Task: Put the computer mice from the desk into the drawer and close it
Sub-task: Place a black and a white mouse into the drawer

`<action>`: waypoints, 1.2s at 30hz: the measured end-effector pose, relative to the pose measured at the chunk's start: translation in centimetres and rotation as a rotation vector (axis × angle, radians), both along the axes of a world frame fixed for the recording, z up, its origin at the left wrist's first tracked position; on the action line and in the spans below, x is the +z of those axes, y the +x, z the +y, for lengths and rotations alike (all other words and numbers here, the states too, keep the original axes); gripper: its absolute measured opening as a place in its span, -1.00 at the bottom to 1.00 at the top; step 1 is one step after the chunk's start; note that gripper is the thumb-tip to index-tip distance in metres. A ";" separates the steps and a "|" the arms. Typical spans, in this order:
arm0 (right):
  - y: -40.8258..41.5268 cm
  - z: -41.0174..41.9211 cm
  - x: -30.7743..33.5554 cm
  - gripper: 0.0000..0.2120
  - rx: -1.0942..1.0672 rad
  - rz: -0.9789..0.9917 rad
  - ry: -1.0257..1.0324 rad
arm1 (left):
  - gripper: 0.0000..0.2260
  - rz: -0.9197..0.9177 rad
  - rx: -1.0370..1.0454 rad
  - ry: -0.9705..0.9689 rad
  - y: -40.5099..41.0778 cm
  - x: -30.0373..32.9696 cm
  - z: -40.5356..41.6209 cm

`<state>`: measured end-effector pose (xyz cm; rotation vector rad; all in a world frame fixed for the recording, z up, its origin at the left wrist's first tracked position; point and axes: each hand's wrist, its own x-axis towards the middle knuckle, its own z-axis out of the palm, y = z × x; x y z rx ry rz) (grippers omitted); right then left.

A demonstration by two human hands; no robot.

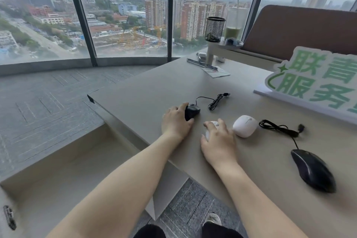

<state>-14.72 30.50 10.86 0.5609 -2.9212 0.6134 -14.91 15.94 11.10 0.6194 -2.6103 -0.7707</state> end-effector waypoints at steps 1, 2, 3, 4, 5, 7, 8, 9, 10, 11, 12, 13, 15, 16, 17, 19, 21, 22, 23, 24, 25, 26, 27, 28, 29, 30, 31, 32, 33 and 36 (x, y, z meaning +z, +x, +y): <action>-0.2 0.2 -0.1 -0.57 0.004 0.006 -0.012 | -0.47 0.035 0.003 0.045 0.2 -0.1 0.1; -0.1 0.4 -0.1 -0.57 0.017 0.010 -0.033 | -0.47 0.089 0.009 0.111 0.7 0.0 0.1; 0.0 0.5 0.0 -0.58 0.040 0.014 -0.071 | -0.48 0.161 0.020 0.168 1.3 0.2 -0.1; 0.3 0.6 0.2 -0.59 0.067 0.015 -0.129 | -0.49 0.241 0.030 0.194 2.1 0.7 -0.4; 0.7 0.6 0.7 -0.59 0.089 0.018 -0.207 | -0.50 0.319 0.042 0.185 3.1 1.5 -0.8; 1.8 0.2 2.3 -0.57 0.124 0.036 -0.379 | -0.51 0.452 0.068 0.142 5.3 3.7 -1.7; 2.6 -0.3 3.2 -0.55 0.146 0.048 -0.451 | -0.52 0.507 0.077 0.133 6.6 4.9 -2.3; 3.3 -0.9 3.9 -0.54 0.172 0.057 -0.511 | -0.53 0.553 0.083 0.129 7.9 6.0 -3.0; 4.3 -1.5 4.7 -0.53 0.201 0.061 -0.565 | -0.54 0.588 0.089 0.126 9.3 6.9 -3.7; 5.2 -2.3 5.2 -0.53 0.229 0.058 -0.620 | -0.54 0.608 0.096 0.116 10.6 7.7 -4.5; 6.1 -3.2 5.6 -0.54 0.261 0.050 -0.667 | -0.55 0.615 0.104 0.106 12.0 8.1 -5.3; 7.1 -4.2 5.8 -0.55 0.291 0.031 -0.705 | -0.55 0.610 0.115 0.098 13.3 8.3 -6.1; 9.1 -6.4 5.5 -0.56 0.343 -0.031 -0.738 | -0.56 0.582 0.158 0.082 16.1 7.9 -8.0; 10.0 -7.7 5.1 -0.56 0.374 -0.064 -0.736 | -0.56 0.565 0.187 0.071 17.4 7.4 -9.1; 10.9 -9.0 4.5 -0.57 0.405 -0.098 -0.719 | -0.56 0.545 0.217 0.064 18.6 6.7 -10.2; 12.5 -11.3 3.1 -0.56 0.462 -0.151 -0.647 | -0.57 0.492 0.273 0.072 20.7 4.8 -12.2; 13.5 -13.2 1.6 -0.55 0.508 -0.175 -0.539 | -0.58 0.438 0.335 0.112 22.1 2.2 -14.0; 13.8 -14.2 0.8 -0.56 0.524 -0.201 -0.474 | -0.57 0.403 0.364 0.140 22.7 0.8 -14.7; 14.1 -15.1 0.1 -0.58 0.544 -0.236 -0.389 | -0.57 0.354 0.390 0.173 23.1 -0.8 -15.2; 14.3 -16.1 -0.8 -0.60 0.563 -0.268 -0.285 | -0.55 0.295 0.414 0.209 23.4 -2.4 -15.6; 14.3 -17.2 -1.9 -0.60 0.569 -0.291 -0.182 | -0.53 0.236 0.437 0.248 23.6 -3.9 -15.9; 14.1 -18.2 -3.0 -0.57 0.551 -0.322 -0.100 | -0.52 0.181 0.460 0.290 23.6 -5.5 -16.1; 13.8 -19.2 -4.2 -0.52 0.508 -0.377 -0.043 | -0.50 0.130 0.479 0.331 23.5 -6.9 -16.3; 13.4 -20.0 -5.3 -0.48 0.461 -0.428 0.001 | -0.48 0.076 0.497 0.368 23.4 -8.3 -16.5; 13.0 -20.9 -6.4 -0.47 0.421 -0.464 0.054 | -0.47 0.022 0.514 0.388 23.2 -9.6 -16.6; 12.6 -21.7 -7.2 -0.48 0.403 -0.484 0.120 | -0.46 -0.033 0.530 0.395 23.0 -10.9 -16.9; 12.3 -22.5 -7.9 -0.50 0.396 -0.495 0.189 | -0.45 -0.089 0.544 0.394 22.9 -12.0 -17.2; 12.0 -23.3 -8.7 -0.52 0.393 -0.501 0.253 | -0.45 -0.147 0.554 0.385 22.8 -13.1 -17.6; 11.8 -24.0 -9.2 -0.53 0.394 -0.500 0.303 | -0.44 -0.205 0.556 0.374 22.8 -13.9 -17.9; 11.1 -25.8 -11.0 -0.53 0.409 -0.480 0.416 | -0.41 -0.334 0.545 0.351 22.7 -15.8 -18.6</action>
